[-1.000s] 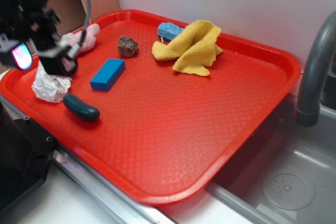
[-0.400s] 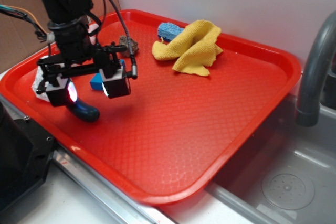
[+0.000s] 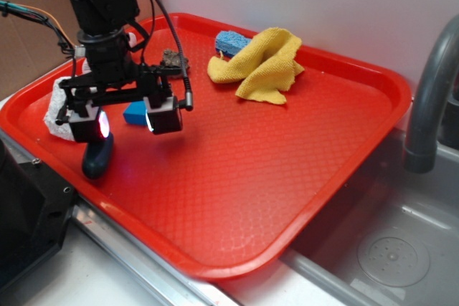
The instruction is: Grab the plastic pickle.
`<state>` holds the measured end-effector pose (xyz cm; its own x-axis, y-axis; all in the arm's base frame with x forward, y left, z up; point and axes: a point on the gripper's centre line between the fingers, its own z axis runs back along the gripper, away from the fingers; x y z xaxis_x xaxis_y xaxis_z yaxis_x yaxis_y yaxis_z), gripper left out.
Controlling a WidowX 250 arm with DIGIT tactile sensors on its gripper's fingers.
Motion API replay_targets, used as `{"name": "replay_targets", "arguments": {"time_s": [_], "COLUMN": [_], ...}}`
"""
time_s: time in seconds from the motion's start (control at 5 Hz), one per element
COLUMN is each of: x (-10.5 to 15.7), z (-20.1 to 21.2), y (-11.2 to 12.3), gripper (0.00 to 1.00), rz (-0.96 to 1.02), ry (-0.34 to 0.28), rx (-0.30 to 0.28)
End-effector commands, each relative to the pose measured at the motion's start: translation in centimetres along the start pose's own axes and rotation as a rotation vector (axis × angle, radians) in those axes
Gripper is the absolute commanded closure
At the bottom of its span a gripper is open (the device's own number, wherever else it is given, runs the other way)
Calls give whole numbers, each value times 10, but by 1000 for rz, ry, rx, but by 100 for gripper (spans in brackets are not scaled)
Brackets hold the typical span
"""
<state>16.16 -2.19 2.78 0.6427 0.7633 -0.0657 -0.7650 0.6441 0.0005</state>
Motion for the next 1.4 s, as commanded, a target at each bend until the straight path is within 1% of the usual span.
{"name": "replay_targets", "arguments": {"time_s": [0.0,0.2,0.4,0.6,0.8,1.0,1.2], "x": [-10,-3,-4,-9,13,29,22], "z": [21,49,80,65,51,43,38], "y": [14,16,18,19,12,21,23], "gripper": [0,0,0,0,0,0,0], "rz": [-152,-362,-349,-284,-538,-792,-1042], "ry": [-54,-101,-142,-107,-129,-74,-15], "rx": [10,27,-19,-7,-123,46,22]}}
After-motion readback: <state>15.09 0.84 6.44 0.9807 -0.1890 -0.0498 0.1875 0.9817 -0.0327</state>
